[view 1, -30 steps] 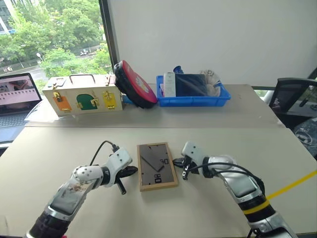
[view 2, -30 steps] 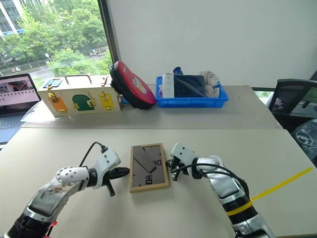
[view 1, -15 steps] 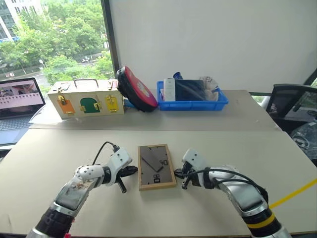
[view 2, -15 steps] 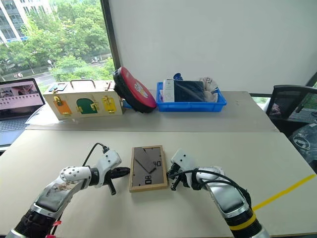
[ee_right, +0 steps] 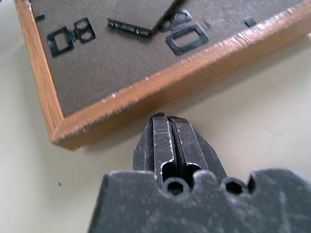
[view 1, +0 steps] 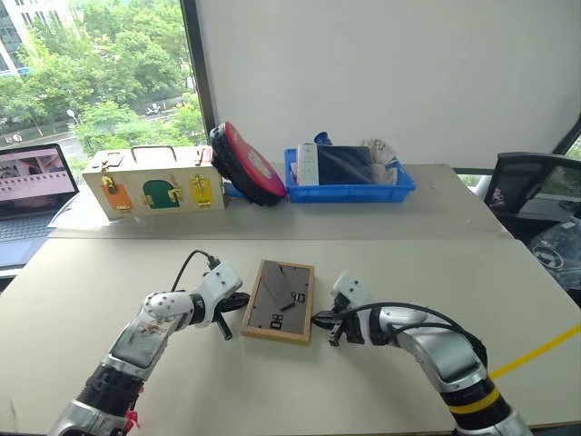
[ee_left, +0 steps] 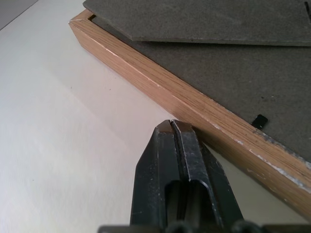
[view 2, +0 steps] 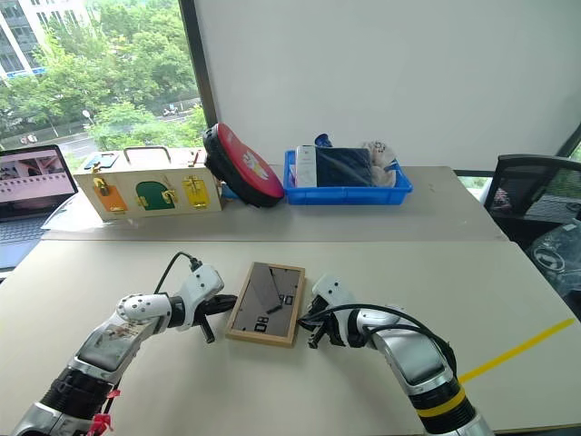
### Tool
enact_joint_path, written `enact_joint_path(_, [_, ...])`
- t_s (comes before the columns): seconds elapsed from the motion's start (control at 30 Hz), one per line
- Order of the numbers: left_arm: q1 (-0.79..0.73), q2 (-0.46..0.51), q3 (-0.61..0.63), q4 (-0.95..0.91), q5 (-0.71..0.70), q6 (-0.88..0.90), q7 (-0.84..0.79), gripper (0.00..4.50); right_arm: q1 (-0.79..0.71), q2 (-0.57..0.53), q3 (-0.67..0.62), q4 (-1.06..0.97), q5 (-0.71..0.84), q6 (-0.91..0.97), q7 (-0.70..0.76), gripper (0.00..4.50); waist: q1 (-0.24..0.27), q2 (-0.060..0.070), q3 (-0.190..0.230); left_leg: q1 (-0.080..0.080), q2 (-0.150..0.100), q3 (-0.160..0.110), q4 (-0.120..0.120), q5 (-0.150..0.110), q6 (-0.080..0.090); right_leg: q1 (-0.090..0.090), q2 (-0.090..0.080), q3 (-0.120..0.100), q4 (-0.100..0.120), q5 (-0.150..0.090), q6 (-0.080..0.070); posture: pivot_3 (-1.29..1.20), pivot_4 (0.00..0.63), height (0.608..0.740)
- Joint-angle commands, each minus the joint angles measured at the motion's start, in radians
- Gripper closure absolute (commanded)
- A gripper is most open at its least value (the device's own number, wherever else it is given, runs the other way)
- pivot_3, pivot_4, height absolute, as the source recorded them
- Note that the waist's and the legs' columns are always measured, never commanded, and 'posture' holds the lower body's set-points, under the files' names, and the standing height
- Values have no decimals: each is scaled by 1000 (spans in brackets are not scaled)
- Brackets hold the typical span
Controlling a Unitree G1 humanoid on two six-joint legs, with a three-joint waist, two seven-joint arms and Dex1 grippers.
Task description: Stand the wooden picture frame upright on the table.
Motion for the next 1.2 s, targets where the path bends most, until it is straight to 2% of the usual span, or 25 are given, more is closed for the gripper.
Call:
enact_joint_path(0.03, [40, 43, 177, 76, -97, 179, 20, 4500, 1, -81, -94, 8, 24, -149, 65, 4432, -10, 0, 1, -2, 0, 0, -1, 0, 0, -1, 0, 0, 0, 0, 0, 0, 150, 713])
enact_joint_path(0.17, [23, 49, 280, 40, -246, 368, -4, 4500, -5, -132, -126, 43, 20, -265, 102, 4432, -25, -1, 2, -2, 0, -1, -5, 0, 0, -2, 1, 0, 1, -2, -1, 0, 150, 713])
enact_joint_path(0.27, [3, 55, 356, -29, -457, 627, -63, 3782, -24, -153, -136, 44, 34, -332, 145, 4500, -23, -2, 8, -3, 0, -1, -6, 0, 0, -3, 1, 0, 0, -3, 0, 0, 150, 713])
enact_joint_path(0.33, [-13, 33, 414, -40, -576, 763, -73, 3118, -45, -152, -121, 32, 32, -384, 169, 4500, -20, -4, 14, -5, 0, -1, -6, 0, 0, -4, 1, 0, 0, -3, 0, 0, 150, 713])
enact_joint_path(0.43, [-25, 10, 414, -46, -588, 810, -16, 2000, -57, -181, -27, 71, -89, -572, 195, 4500, -16, -4, 16, -9, 0, -1, -5, 0, 0, -8, 1, -1, -1, -3, 0, 0, 150, 713])
enact_joint_path(0.47, [-34, -2, 424, -46, -607, 833, -3, 1525, -54, -183, -10, 87, -106, -609, 202, 4500, -15, -5, 17, -10, 0, -3, -5, 0, 0, -8, 1, -2, -1, -3, 0, 0, 150, 713])
enact_joint_path(0.6, [-103, -35, 479, 14, -647, 935, 59, 193, -54, -195, 11, 150, -142, -684, 218, 4500, -2, -8, 20, -11, 0, -4, -5, 0, 0, -8, 1, -4, -1, 1, -5, 0, 150, 713])
enact_joint_path(0.63, [-110, -38, 478, 22, -646, 945, 71, 84, -55, -192, 8, 157, -140, -689, 218, 4500, 1, -9, 20, -11, 0, -4, -4, 0, 0, -8, 1, -4, -1, 1, -6, 0, 150, 713])
enact_joint_path(0.87, [-125, -89, 364, 9, -612, 948, 135, 84, -66, -172, 44, 233, -182, -759, 222, 4500, 11, -8, 21, -11, -1, -5, -3, 0, 0, -7, 1, -5, -1, 1, -7, 0, 150, 713])
enact_joint_path(1.2, [-133, -167, 248, -38, -626, 986, 168, 84, -157, -80, 86, 387, -235, -862, 206, 4500, 31, -8, 21, -11, -3, -8, 2, 0, -1, -2, -2, -7, -1, 2, -5, 0, 150, 713])
